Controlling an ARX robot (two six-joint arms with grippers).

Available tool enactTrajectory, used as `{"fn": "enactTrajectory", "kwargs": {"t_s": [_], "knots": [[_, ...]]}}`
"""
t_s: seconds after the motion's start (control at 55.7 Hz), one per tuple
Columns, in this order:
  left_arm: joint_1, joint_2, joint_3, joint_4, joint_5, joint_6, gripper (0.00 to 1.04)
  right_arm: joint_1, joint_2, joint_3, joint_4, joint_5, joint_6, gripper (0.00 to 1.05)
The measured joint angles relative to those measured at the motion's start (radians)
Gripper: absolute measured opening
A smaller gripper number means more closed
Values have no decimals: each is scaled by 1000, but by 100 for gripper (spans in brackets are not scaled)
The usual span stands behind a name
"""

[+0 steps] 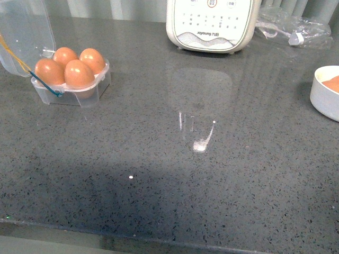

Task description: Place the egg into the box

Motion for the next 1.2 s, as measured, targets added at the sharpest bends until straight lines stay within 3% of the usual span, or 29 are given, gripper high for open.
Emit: {"fn": "enactTrajectory", "kwargs": {"t_s": [0.395, 0.934, 1.06, 1.203], "knots": [[-86, 106, 70, -16, 19, 23, 98, 0, 0, 0, 0, 0, 0, 97], [-414, 36, -6, -75, -2, 29, 98, 0, 0, 0, 0, 0, 0, 97], [-465, 28, -21, -114, -8, 52, 98, 0, 0, 0, 0, 0, 0, 97], [-460, 12, -21, -125, -25, 39, 98, 0, 0, 0, 0, 0, 0, 97]]}}
